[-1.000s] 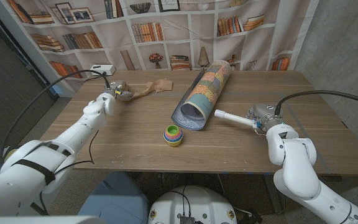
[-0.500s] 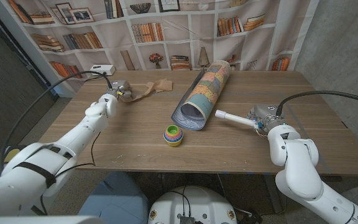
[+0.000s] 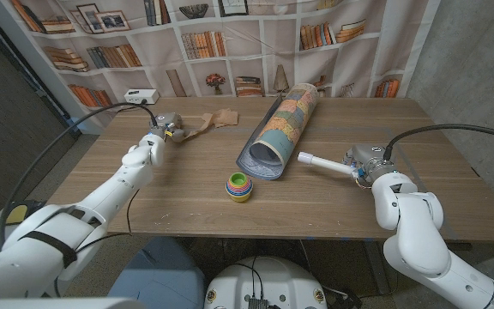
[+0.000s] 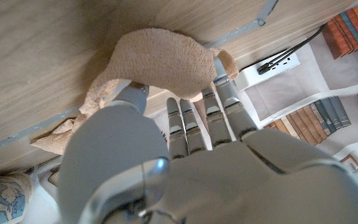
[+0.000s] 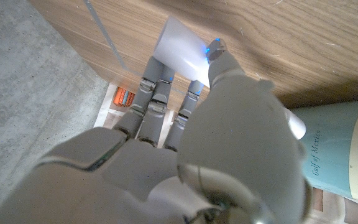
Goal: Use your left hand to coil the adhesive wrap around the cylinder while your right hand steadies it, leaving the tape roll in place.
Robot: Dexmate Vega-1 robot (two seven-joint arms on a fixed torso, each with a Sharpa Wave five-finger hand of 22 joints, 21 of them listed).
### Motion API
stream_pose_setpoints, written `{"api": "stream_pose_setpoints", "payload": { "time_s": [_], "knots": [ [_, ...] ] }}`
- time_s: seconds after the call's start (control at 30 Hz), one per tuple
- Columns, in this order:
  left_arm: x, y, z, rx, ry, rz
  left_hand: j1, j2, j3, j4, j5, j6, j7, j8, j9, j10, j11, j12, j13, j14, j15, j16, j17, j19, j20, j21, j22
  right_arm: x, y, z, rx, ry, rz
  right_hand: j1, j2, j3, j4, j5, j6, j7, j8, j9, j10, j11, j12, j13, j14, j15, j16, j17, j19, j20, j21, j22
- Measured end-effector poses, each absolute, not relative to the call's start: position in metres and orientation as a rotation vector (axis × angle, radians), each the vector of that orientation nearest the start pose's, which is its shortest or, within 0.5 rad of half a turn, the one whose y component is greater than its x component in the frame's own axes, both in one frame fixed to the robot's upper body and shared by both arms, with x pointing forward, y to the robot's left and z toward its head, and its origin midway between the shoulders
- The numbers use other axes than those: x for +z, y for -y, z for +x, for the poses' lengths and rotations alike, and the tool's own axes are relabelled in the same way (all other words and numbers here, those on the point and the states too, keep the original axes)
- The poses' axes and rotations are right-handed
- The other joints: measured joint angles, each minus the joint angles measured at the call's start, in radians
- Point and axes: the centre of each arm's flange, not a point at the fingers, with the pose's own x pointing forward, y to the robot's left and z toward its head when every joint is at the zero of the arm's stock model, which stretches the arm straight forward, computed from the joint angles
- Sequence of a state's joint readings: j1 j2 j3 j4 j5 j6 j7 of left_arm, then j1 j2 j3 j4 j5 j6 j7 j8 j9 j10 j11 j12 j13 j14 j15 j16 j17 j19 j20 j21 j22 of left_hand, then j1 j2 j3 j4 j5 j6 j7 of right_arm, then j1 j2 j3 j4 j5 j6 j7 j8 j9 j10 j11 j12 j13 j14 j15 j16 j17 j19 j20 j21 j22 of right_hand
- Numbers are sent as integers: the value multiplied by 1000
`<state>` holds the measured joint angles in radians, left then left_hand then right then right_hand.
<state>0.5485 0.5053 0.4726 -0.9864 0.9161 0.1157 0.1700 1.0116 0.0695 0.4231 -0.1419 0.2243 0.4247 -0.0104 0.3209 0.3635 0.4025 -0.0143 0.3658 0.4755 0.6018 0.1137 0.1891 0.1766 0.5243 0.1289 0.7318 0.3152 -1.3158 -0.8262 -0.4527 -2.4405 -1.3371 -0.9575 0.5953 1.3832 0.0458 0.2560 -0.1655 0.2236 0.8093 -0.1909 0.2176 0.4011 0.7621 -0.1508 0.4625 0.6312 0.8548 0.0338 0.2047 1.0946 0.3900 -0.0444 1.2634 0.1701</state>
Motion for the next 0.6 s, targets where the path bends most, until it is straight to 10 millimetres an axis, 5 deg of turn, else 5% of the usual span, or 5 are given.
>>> {"api": "stream_pose_setpoints", "payload": {
  "time_s": [0.6],
  "knots": [
    [15,-359,719,408,240,1617,-43,-7,-14,6,0,-74,29,-40,-11,-62,45,-42,6,-23,14,9,26,7,9,10,-32,-42,244,432,-321,104,-1569,0,0,0,0,0,0,0,0,1,8,0,-8,2,0,0,-1,1,0,0,6,0]
  ]
}}
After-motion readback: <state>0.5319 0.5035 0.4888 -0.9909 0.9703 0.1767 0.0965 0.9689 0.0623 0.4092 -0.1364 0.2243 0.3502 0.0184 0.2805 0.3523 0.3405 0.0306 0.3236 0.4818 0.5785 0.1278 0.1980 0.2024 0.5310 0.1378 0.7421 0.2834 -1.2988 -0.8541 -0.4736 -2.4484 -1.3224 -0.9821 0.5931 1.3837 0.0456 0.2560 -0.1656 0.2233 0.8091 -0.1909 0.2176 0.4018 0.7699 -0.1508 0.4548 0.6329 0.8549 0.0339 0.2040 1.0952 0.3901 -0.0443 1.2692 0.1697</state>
